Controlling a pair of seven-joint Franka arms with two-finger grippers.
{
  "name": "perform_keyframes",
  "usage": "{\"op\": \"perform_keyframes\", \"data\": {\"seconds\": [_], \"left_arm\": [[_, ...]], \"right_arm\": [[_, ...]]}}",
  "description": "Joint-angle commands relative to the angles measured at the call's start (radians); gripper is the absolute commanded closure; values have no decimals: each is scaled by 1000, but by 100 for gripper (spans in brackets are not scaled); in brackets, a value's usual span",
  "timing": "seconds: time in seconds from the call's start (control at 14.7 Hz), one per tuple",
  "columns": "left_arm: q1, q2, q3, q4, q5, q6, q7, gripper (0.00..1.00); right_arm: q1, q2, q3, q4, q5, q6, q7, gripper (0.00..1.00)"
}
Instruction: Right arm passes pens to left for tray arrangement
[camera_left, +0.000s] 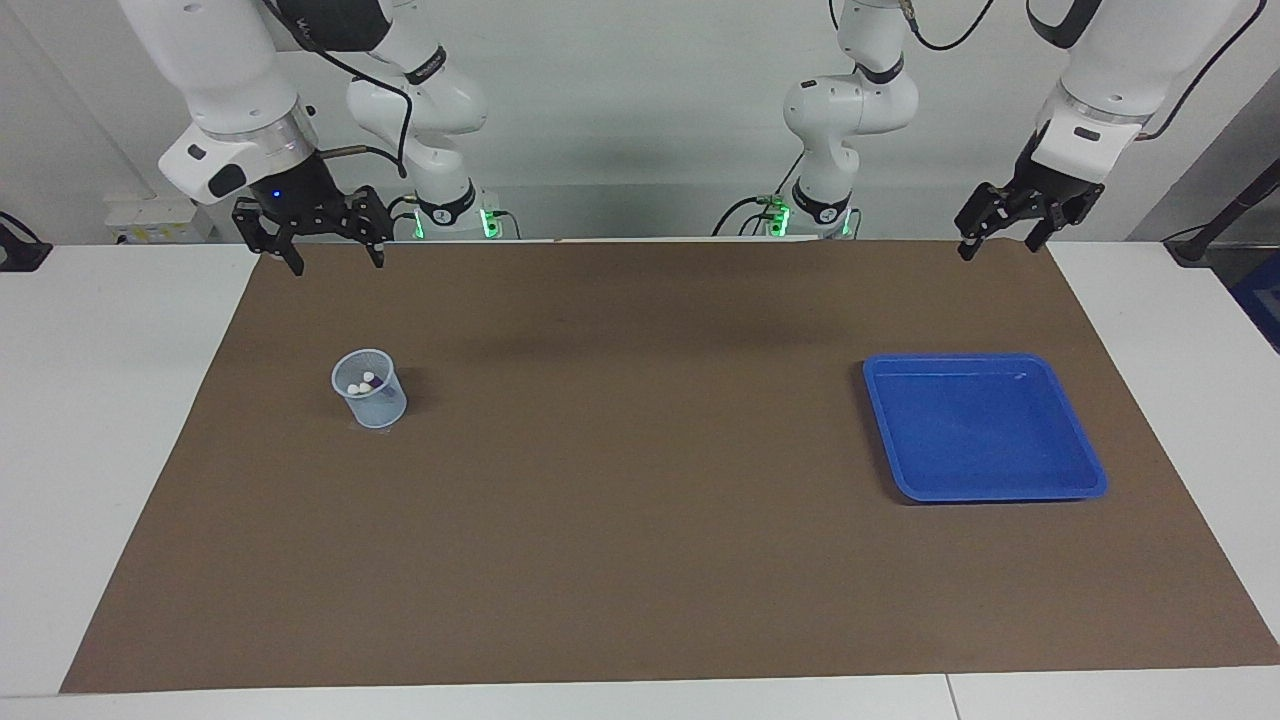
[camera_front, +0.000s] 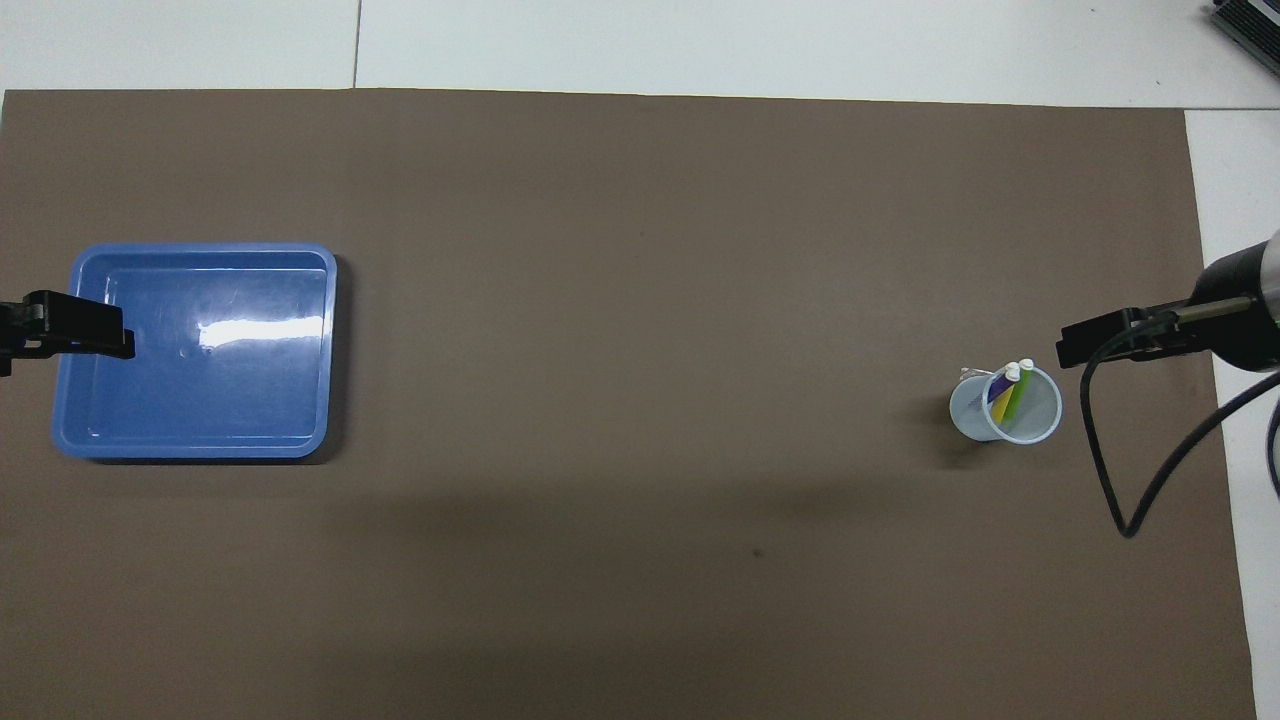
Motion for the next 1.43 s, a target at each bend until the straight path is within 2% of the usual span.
{"op": "perform_keyframes", "data": {"seconds": [0.0,0.14,0.55,0.75,0.95,1.29,1.36], "left_arm": [[8,-12,-3,-4,-9,6,8,0],[8,-12,-3,-4,-9,6,8,0],[8,-12,-3,-6,-9,6,10,0],[8,-12,-3,-9,-9,6,8,0],[5,-15,-3,-17,-9,6,3,0],[-3,-53,-3,-86,-9,1,-3,0],[-7,-59,-3,-96,-9,0,8,0]], "right_arm": [[-11,-35,6,-56,15,30,-14,0],[-19,-52,5,-116,17,88,0,0],[-43,-34,5,-257,58,214,334,0],[-58,32,5,-270,66,242,455,0],[-74,108,5,-273,67,276,483,0],[-83,148,5,-330,67,354,503,0],[-83,159,5,-331,67,355,511,3]]}}
